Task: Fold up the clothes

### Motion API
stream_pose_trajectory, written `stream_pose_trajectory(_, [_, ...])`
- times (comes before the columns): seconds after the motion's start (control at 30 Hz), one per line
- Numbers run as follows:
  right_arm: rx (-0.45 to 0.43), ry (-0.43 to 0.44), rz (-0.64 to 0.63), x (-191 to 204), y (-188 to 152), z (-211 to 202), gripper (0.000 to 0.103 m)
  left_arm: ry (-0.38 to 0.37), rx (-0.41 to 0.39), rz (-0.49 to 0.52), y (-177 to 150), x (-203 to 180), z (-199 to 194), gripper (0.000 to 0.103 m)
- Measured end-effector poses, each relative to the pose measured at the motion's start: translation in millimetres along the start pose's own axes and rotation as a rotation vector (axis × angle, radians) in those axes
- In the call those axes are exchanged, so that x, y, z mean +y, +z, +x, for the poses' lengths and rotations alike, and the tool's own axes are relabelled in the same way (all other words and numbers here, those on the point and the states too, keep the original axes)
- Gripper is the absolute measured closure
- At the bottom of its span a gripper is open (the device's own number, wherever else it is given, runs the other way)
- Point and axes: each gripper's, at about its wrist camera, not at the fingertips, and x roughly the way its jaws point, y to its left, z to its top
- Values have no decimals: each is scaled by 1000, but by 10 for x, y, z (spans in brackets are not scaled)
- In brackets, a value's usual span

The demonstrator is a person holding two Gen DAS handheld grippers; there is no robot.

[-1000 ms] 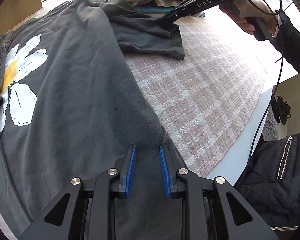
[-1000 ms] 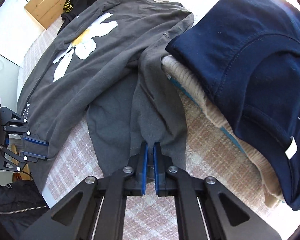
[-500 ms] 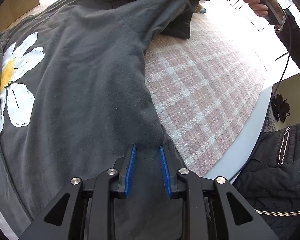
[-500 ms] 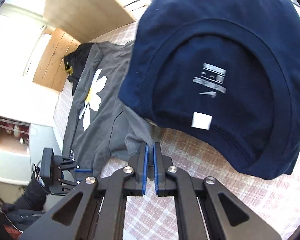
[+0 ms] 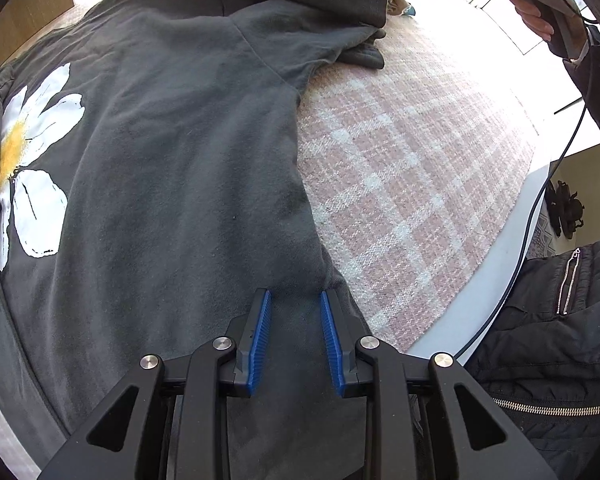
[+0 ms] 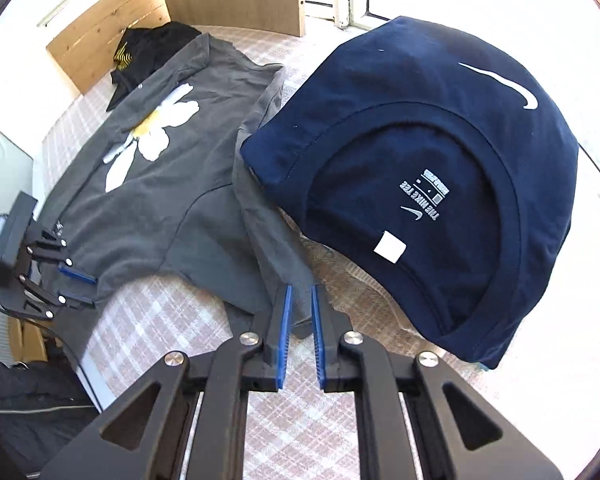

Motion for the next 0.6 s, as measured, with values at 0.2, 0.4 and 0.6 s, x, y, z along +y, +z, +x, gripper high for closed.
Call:
stream_pose_trajectory(0.2, [58, -6, -78, 91, -67, 212, 77, 5, 10, 18, 20, -24, -29, 74])
stream_pose_trajectory(0.4, [74, -28, -135, 159, -90, 318, 77, -7, 8, 12, 28, -3, -71, 74])
stream_pose_trajectory(0.6, [69, 3, -161, 175, -15, 281, 100, -9, 8, 19, 39, -7, -110, 72])
